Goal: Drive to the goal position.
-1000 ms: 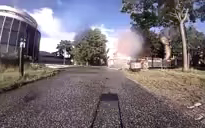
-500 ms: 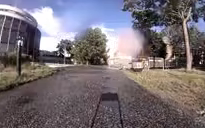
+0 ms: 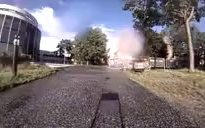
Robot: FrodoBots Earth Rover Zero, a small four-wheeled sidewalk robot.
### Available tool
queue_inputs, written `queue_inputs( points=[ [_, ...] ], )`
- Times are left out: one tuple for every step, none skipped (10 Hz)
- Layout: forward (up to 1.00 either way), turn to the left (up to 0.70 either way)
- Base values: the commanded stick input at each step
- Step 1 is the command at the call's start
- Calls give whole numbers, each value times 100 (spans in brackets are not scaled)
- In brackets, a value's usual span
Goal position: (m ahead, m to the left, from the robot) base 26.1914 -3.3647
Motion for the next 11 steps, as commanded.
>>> queue_inputs(
  points=[
    [50, 0],
    [50, 0],
    [50, 0],
    [50, 11],
    [50, 37],
    [50, 48],
    [50, 50],
    [50, 50],
    [50, 29],
    [50, 0],
    [50, 0]
  ],
)
